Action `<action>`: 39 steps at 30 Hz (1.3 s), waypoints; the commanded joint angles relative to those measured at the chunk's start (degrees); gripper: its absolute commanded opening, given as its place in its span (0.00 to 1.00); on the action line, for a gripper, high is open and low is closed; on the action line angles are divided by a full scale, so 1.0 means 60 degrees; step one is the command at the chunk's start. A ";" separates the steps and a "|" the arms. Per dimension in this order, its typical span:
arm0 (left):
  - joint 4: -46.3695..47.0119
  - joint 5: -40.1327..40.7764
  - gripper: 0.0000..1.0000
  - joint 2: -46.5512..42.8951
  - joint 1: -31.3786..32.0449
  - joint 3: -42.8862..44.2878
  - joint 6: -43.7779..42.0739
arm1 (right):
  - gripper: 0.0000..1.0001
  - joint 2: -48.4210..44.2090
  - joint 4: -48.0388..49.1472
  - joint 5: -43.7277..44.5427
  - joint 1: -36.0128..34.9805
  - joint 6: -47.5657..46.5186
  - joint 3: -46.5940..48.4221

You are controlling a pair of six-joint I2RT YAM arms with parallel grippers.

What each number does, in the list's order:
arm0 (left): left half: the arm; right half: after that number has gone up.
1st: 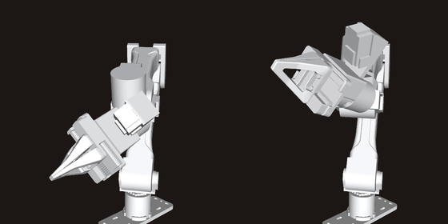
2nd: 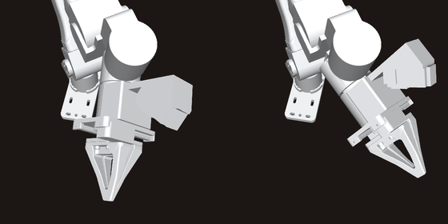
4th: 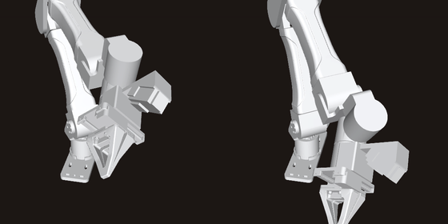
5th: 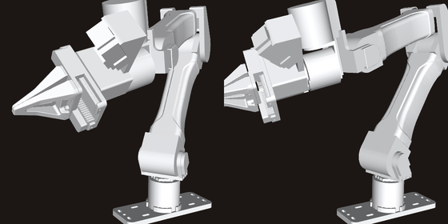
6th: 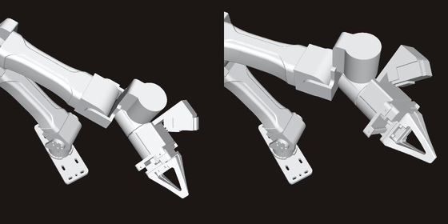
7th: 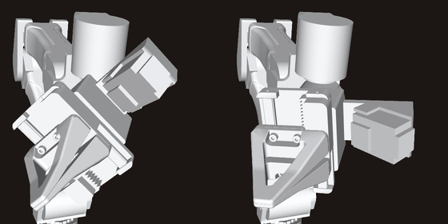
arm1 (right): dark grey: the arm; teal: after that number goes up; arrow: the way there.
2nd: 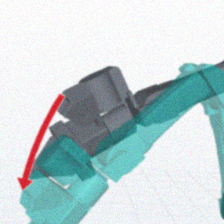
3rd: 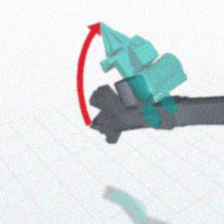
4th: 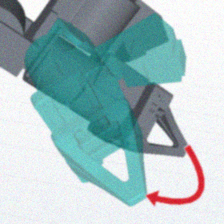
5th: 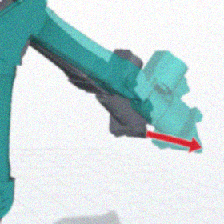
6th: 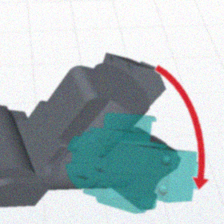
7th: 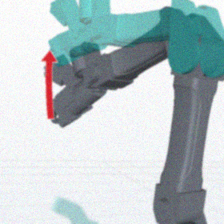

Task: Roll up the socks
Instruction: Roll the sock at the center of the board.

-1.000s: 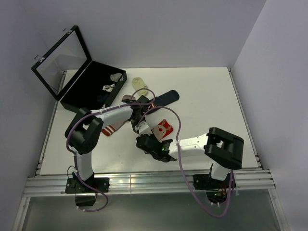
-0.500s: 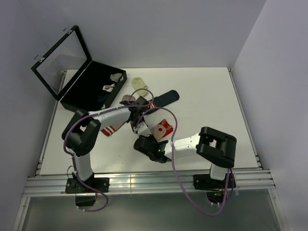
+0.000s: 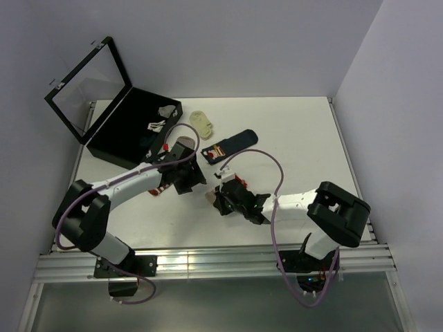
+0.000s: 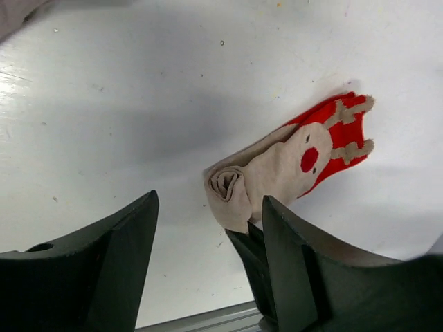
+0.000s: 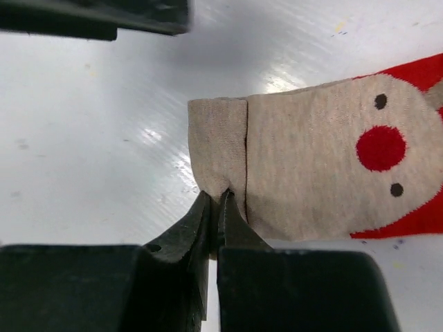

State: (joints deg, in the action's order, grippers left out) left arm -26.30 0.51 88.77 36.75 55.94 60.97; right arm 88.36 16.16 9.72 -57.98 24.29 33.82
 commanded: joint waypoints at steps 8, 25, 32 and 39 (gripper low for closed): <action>0.3708 -0.0875 0.53 -0.2124 -0.0105 -0.3021 0.0355 | 0.00 0.0433 0.2710 -0.5528 0.2233 0.2336 -0.0949; 0.6361 -0.1491 0.48 -0.1555 -0.0090 -0.4680 0.0927 | 0.00 0.2602 0.6224 -0.7874 0.3495 0.5076 -0.1476; 0.7034 -0.1580 0.44 -0.1246 -0.0090 -0.5222 0.1088 | 0.00 0.3320 0.7530 -0.8064 0.3642 0.5882 -0.1726; 0.7753 -0.1858 0.42 -0.0617 -0.0090 -0.5354 0.0869 | 0.00 0.3701 0.8014 -0.8094 0.3642 0.6175 -0.1770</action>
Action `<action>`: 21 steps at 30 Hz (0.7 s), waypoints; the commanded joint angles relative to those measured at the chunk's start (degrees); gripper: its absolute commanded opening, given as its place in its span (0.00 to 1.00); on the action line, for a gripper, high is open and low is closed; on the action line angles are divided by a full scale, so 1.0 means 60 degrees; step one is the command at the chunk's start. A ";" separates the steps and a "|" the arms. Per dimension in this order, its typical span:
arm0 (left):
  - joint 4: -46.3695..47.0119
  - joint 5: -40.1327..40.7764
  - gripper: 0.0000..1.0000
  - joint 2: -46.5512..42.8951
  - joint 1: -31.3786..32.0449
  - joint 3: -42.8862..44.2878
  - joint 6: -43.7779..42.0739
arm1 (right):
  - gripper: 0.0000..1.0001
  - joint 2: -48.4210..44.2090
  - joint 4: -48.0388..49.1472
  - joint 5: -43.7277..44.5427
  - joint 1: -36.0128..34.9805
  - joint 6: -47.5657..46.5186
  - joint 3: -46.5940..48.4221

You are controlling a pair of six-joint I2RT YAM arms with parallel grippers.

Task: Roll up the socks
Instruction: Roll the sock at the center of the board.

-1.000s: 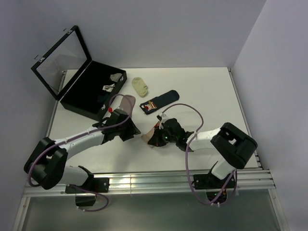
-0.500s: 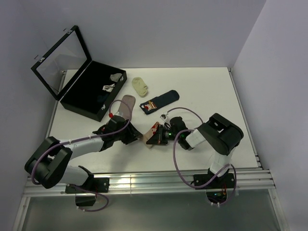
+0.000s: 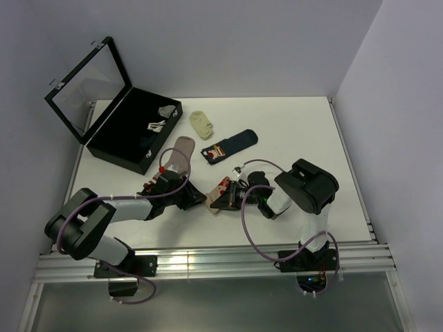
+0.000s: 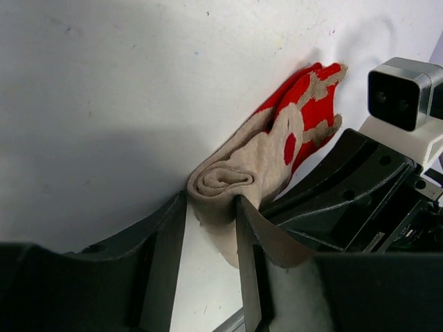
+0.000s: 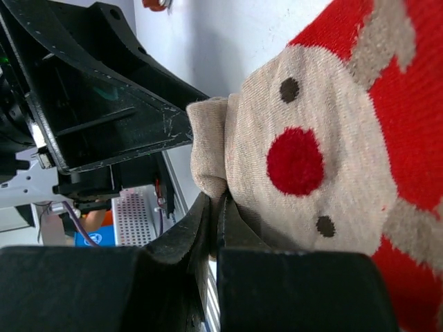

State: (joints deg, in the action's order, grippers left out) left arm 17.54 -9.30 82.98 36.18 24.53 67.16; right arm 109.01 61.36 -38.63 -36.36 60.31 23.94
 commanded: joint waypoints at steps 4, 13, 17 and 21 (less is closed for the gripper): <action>0.0709 -0.0398 0.28 0.0818 0.0004 -0.0119 -0.0163 | 0.00 0.0347 0.0525 -0.0050 0.0054 0.0202 -0.0080; -0.1499 0.0406 0.00 0.0423 -0.0010 0.1224 -0.0762 | 0.21 -0.1057 -0.2562 0.0973 -0.0019 -0.1642 0.0388; -0.3970 0.0963 0.00 0.0598 0.0019 0.2456 -0.0996 | 0.37 -0.2214 -0.4394 0.2027 -0.0253 -0.2973 0.0755; -0.5671 0.1506 0.00 0.1241 0.0107 0.3862 -0.1246 | 0.49 -0.3050 -0.6514 0.3432 -0.0707 -0.4074 0.1412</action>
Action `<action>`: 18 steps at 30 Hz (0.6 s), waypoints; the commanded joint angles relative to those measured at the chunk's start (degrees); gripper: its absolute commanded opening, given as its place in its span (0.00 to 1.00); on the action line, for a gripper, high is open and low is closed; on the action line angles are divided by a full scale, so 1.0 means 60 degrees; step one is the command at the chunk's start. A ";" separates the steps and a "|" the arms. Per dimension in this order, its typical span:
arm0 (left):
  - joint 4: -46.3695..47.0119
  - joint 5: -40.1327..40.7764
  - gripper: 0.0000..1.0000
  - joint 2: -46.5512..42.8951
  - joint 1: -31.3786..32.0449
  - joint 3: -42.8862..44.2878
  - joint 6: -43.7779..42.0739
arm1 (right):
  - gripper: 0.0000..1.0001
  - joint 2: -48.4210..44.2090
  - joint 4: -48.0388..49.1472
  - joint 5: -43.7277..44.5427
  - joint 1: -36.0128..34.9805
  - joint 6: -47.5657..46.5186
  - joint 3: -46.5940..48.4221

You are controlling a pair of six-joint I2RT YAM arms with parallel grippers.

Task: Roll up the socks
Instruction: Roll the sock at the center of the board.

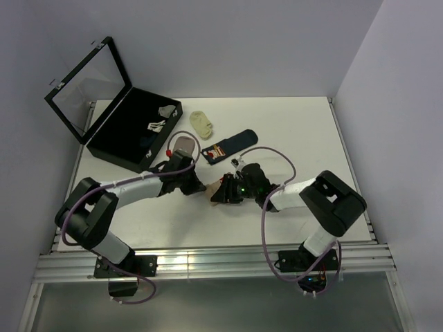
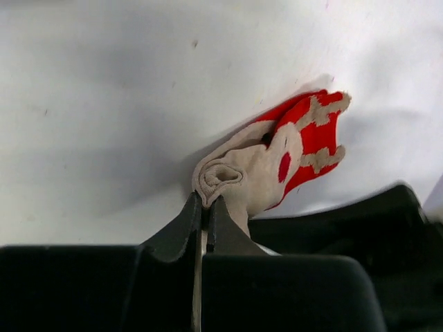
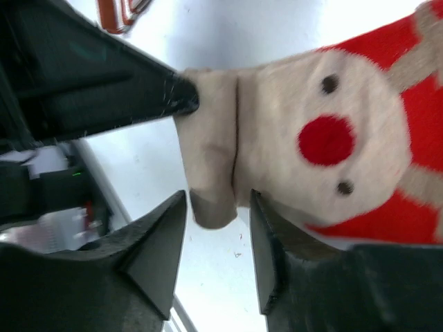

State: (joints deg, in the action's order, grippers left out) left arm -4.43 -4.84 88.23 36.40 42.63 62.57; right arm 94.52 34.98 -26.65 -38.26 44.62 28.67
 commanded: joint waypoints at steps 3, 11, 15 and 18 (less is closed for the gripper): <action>-0.2717 0.0748 0.00 0.1010 0.0114 0.1857 -0.0730 | 0.53 -0.1162 -0.3218 0.2900 -0.0975 -0.2220 0.0993; -0.4169 0.0602 0.00 0.2287 0.0115 0.3177 -0.1286 | 0.55 -0.1706 -0.4819 0.7515 -0.2938 -0.3407 0.2004; -0.4345 0.0529 0.00 0.2580 0.0115 0.3470 -0.1346 | 0.55 -0.1428 -0.4995 0.8790 -0.3597 -0.3993 0.2340; -0.4476 0.0499 0.00 0.2727 0.0129 0.3660 -0.1404 | 0.54 -0.1106 -0.4966 0.9392 -0.4037 -0.4345 0.2589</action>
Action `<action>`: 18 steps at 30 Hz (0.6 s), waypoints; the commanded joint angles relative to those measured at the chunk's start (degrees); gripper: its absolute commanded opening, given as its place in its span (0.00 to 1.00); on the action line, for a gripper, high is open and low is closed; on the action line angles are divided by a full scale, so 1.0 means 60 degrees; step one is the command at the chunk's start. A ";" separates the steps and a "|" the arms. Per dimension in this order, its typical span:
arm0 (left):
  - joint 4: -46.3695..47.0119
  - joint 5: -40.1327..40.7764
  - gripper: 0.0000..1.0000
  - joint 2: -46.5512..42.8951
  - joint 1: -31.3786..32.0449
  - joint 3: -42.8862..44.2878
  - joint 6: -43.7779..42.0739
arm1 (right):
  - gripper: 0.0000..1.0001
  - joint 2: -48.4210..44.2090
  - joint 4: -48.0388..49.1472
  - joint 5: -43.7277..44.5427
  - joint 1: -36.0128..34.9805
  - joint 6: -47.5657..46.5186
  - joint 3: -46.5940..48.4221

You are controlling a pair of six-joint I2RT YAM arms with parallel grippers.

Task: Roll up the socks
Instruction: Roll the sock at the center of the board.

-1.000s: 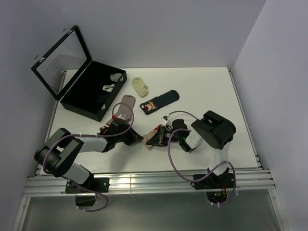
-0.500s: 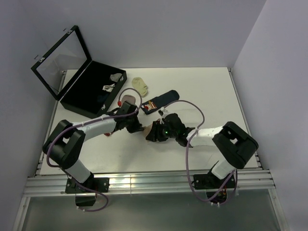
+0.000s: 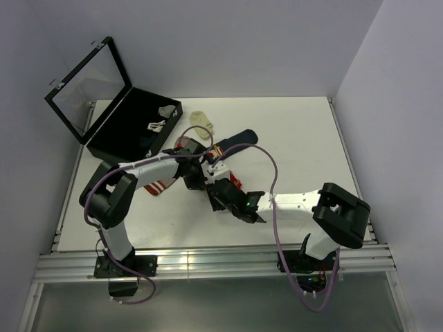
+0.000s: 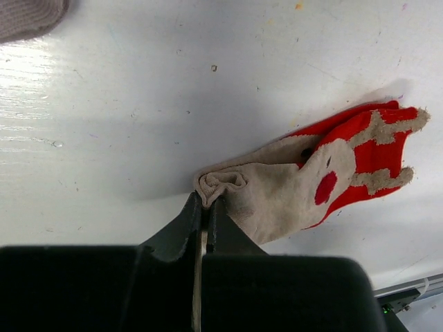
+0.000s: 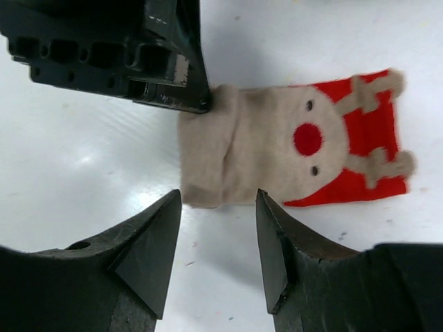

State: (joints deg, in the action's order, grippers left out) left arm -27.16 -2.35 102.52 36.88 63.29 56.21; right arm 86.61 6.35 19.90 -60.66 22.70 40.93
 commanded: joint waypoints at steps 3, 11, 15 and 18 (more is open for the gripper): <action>-0.0820 0.0113 0.00 0.0476 0.0034 0.0336 -0.0446 | 0.53 0.0433 -0.0121 0.2117 -0.0714 -0.1057 0.0824; -0.0820 -0.0048 0.00 0.0579 0.0049 0.0365 -0.0461 | 0.50 0.1268 0.0099 0.2133 -0.1227 -0.1746 0.1323; -0.0864 -0.0048 0.00 0.0623 0.0049 0.0395 -0.0490 | 0.49 0.1955 0.0158 0.2001 -0.1242 -0.1878 0.1542; -0.0894 -0.0033 0.01 0.0638 0.0049 0.0380 -0.0520 | 0.47 0.2394 0.0201 0.2044 -0.1242 -0.1908 0.1587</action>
State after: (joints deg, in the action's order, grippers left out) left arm -29.30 -3.05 103.98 36.88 65.47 54.70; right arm 98.67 6.00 30.48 -67.77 12.29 48.38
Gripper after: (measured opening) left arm 0.034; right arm 0.480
